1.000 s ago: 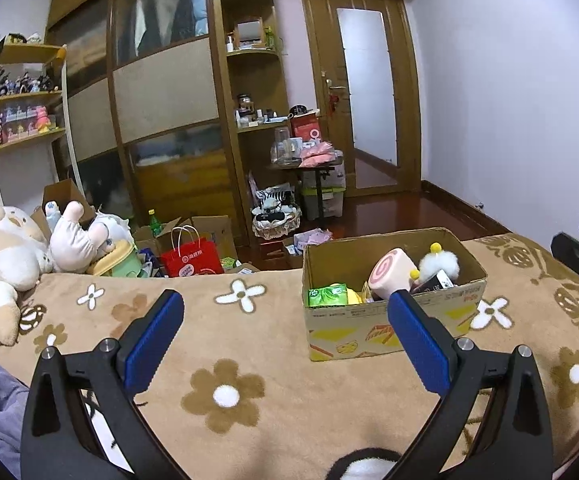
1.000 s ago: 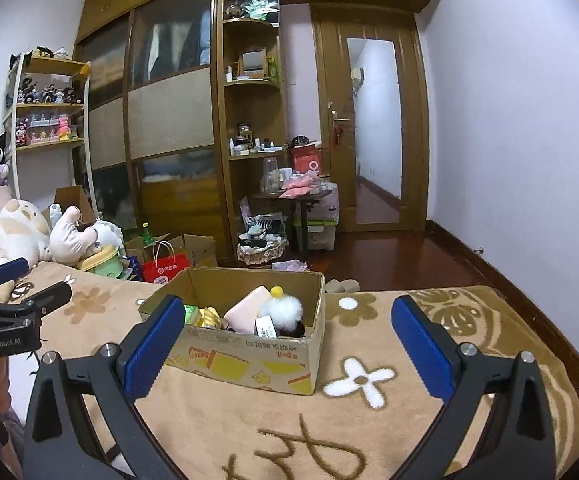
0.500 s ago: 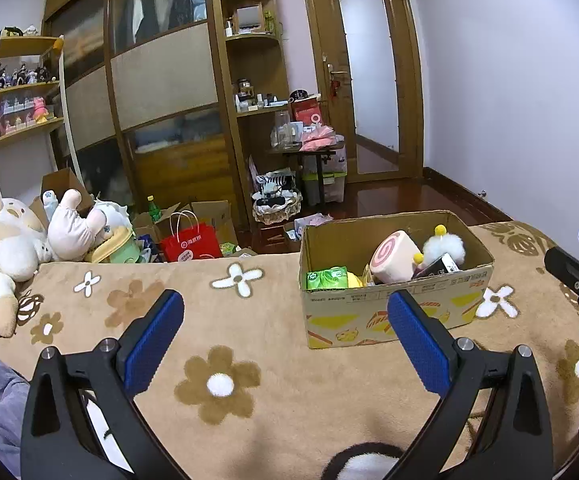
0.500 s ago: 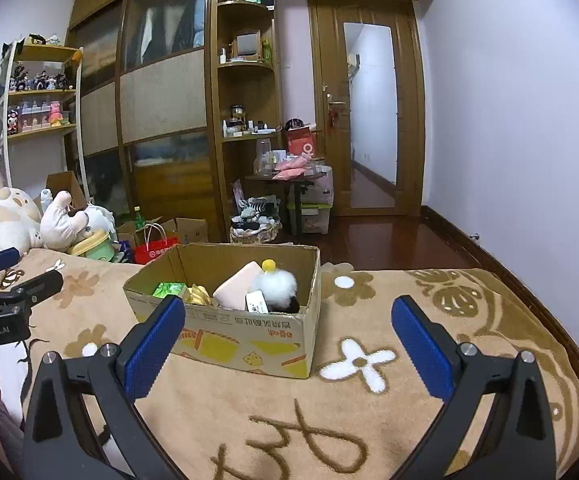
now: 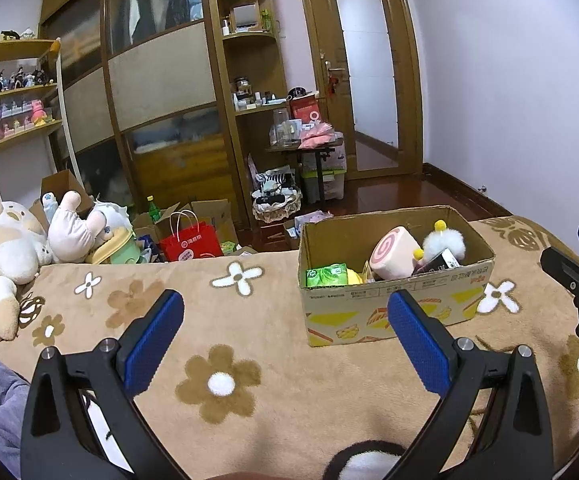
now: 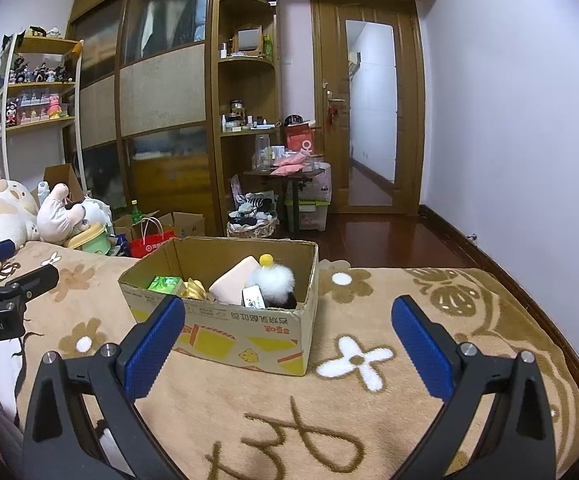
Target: Organize soft objects
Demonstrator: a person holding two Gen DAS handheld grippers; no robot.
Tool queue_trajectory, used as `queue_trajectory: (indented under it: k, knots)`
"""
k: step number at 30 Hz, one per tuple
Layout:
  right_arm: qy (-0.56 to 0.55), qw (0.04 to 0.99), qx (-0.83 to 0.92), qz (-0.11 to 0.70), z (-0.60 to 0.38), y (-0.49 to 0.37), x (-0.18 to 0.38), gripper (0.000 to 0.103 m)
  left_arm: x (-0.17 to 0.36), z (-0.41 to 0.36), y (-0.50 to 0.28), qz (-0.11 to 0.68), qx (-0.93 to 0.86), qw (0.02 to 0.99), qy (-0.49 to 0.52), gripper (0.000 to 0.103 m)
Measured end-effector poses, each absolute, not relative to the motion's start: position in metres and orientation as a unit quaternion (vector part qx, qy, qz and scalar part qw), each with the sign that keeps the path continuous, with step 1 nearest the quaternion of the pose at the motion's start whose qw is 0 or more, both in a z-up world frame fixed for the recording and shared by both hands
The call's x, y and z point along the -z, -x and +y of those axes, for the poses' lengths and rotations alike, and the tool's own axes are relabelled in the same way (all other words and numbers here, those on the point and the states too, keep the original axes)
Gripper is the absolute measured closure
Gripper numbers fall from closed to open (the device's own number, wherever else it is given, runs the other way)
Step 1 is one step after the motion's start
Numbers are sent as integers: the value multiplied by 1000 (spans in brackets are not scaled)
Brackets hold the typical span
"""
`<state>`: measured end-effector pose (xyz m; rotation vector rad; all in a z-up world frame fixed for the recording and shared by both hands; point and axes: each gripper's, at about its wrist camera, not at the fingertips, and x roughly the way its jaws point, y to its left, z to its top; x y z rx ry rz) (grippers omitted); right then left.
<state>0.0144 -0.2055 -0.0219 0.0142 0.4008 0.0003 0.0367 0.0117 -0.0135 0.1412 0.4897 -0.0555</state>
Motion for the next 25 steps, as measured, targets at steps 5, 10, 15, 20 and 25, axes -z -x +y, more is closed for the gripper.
queue_trajectory:
  k: [5, 10, 15, 20, 25]
  knots:
    - [-7, 979, 0, 202, -207, -16, 25, 0, 15, 12, -37, 244, 28, 967, -71, 2]
    - [-8, 979, 1, 204, -207, -17, 26, 0, 17, 14, -37, 246, 26, 966, -72, 2]
    - [-7, 980, -1, 199, -208, -17, 26, 0, 18, 16, -37, 251, 28, 965, -68, 2]
    - [-5, 980, 0, 200, -208, -18, 28, 0, 18, 16, -36, 250, 26, 965, -71, 2]
    - [-6, 980, 0, 199, -209, -18, 29, 0, 17, 15, -36, 249, 24, 966, -72, 2]
